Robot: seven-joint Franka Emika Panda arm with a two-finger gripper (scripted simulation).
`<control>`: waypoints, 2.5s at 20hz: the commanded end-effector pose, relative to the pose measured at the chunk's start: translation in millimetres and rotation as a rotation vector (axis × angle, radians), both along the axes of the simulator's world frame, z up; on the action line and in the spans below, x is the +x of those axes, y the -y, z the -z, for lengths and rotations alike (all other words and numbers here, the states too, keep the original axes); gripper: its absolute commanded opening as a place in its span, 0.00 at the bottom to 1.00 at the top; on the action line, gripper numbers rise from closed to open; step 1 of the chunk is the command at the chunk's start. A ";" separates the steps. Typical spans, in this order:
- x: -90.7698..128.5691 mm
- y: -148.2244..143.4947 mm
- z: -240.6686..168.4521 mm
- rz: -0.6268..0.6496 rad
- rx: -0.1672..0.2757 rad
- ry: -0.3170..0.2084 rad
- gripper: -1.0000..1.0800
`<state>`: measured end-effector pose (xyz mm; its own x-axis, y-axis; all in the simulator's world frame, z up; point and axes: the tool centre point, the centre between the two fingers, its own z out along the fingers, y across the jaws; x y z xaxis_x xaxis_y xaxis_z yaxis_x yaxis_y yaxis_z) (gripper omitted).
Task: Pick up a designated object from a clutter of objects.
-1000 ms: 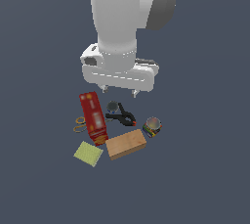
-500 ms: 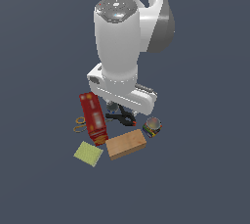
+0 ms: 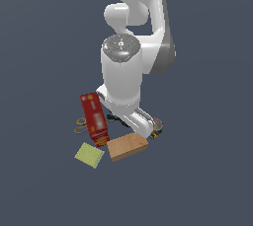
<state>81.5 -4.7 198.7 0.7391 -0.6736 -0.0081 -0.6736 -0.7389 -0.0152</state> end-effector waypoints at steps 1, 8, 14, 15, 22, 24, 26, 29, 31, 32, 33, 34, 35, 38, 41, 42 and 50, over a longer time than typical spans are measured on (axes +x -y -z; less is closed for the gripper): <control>5.3 -1.5 13.6 0.069 0.000 -0.002 0.96; 17.5 -5.0 51.8 0.257 -0.004 -0.006 0.96; 24.1 -7.0 77.9 0.380 -0.010 -0.008 0.96; 24.9 -7.2 81.2 0.396 -0.010 -0.008 0.96; 28.0 -8.2 96.7 0.468 -0.015 -0.008 0.96; 28.4 -8.3 98.4 0.476 -0.015 -0.008 0.96; 28.5 -8.3 99.0 0.479 -0.015 -0.008 0.96; 28.1 -8.5 100.2 0.474 -0.015 -0.009 0.96; 28.0 -8.3 105.1 0.475 -0.015 -0.009 0.96; 27.9 -8.5 108.8 0.475 -0.015 -0.009 0.96; 27.8 -8.4 113.2 0.476 -0.015 -0.009 0.96; 27.6 -8.2 118.5 0.476 -0.015 -0.009 0.96; 27.4 -8.2 124.5 0.477 -0.015 -0.009 0.96; 27.0 -8.2 139.9 0.478 -0.015 -0.008 0.96; 27.4 -8.2 147.9 0.479 -0.015 -0.008 0.96; 27.8 -8.2 148.9 0.479 -0.015 -0.008 0.96; 28.4 -8.2 149.1 0.479 -0.015 -0.008 0.00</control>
<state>109.9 3.8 50.1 0.3455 -0.9384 -0.0003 -0.9384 -0.3455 -0.0002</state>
